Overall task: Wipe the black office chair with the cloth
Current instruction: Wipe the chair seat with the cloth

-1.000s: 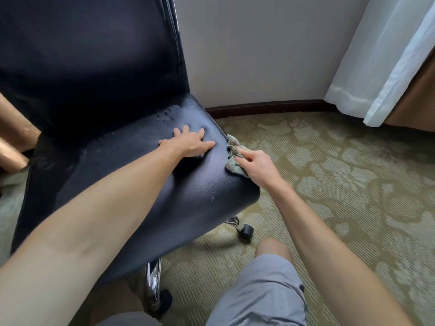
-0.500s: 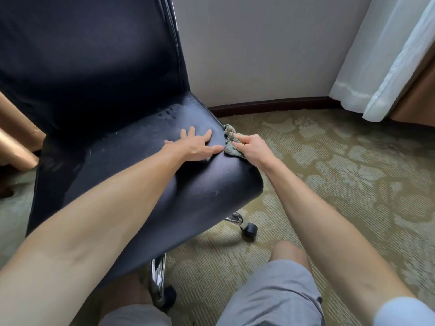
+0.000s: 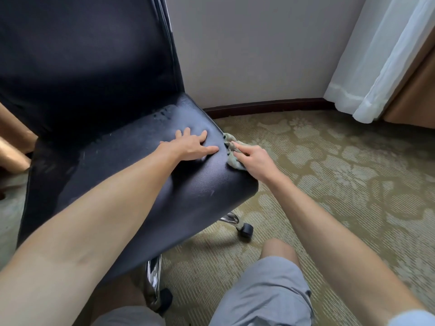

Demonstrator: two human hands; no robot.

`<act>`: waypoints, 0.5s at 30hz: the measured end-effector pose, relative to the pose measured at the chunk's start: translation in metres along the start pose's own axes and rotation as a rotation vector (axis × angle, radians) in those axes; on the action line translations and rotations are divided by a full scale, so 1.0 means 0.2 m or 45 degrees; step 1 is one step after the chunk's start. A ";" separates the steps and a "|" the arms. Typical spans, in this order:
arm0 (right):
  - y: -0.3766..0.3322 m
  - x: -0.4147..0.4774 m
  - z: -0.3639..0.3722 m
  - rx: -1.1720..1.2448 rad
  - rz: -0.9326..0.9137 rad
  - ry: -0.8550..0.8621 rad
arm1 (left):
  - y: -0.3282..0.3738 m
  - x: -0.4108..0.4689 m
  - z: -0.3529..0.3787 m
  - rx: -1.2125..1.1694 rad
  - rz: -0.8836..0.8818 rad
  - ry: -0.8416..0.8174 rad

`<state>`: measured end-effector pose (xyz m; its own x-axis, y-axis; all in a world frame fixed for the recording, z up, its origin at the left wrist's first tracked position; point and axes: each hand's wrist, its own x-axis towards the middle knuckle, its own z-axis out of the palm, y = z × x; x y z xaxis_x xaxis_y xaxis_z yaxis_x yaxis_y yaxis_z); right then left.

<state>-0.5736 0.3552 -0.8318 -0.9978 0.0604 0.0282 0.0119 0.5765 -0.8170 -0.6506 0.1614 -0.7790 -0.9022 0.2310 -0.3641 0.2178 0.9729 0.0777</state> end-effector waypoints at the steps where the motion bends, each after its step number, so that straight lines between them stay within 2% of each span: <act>1: -0.03 0.04 0.00 -0.031 0.020 -0.014 | 0.00 0.00 0.00 0.000 0.002 -0.002; 5: -0.10 0.08 -0.01 -0.102 0.097 -0.050 | 0.00 0.00 0.01 -0.004 -0.009 0.016; 11: -0.06 -0.19 -0.05 -0.262 0.012 -0.035 | -0.03 -0.08 0.02 0.023 0.062 0.038; 15: -0.09 -0.16 0.02 -0.229 -0.018 -0.035 | -0.05 -0.17 0.04 0.023 0.127 0.043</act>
<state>-0.5419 0.3386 -0.8200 -0.9993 0.0305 0.0215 0.0067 0.7139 -0.7003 -0.6197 0.1447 -0.7742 -0.8877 0.3272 -0.3238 0.3135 0.9448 0.0953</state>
